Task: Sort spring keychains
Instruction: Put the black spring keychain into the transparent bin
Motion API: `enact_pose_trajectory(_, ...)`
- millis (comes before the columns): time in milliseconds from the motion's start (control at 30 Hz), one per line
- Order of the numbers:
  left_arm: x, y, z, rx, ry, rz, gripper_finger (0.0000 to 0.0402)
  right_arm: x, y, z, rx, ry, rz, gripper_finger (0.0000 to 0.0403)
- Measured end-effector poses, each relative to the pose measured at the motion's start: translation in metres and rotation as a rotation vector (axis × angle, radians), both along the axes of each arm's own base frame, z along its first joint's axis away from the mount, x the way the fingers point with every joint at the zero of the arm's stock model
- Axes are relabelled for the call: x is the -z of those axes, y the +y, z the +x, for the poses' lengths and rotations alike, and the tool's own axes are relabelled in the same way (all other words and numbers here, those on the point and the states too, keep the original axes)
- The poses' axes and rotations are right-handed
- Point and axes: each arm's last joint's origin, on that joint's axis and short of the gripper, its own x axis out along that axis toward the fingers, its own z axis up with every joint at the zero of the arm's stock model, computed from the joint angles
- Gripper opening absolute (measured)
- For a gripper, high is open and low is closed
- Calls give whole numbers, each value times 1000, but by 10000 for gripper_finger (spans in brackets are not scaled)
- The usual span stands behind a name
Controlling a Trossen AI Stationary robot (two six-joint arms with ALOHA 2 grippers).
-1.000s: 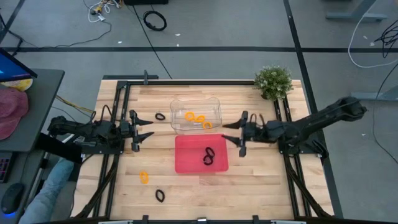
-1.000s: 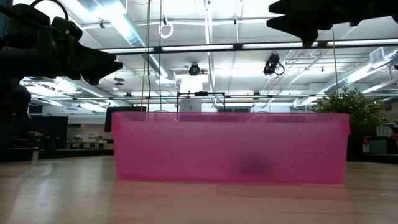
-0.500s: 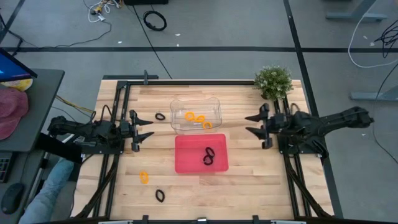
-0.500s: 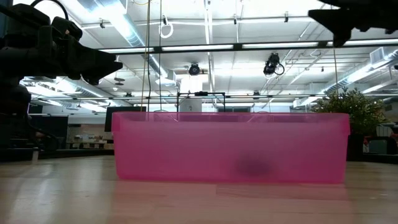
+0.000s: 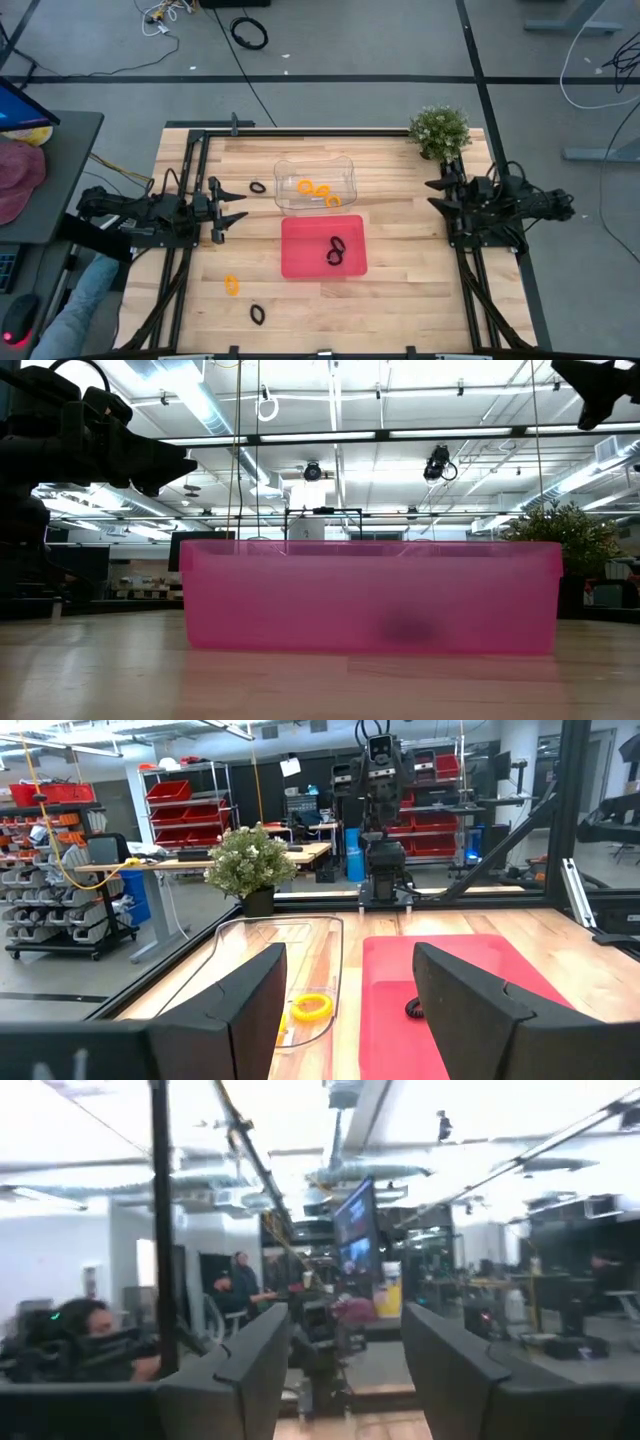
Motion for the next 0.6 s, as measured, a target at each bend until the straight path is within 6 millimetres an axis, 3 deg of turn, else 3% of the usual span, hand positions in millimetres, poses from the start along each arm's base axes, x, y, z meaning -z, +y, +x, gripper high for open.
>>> enact_pose_trajectory(333,0,0,0,-1,1,8,223,13,1,6,-18,-31,6,198)
enact_pose_trajectory(600,0,0,0,-1,1,8,222,40,3,14,-10,-17,-15,198)
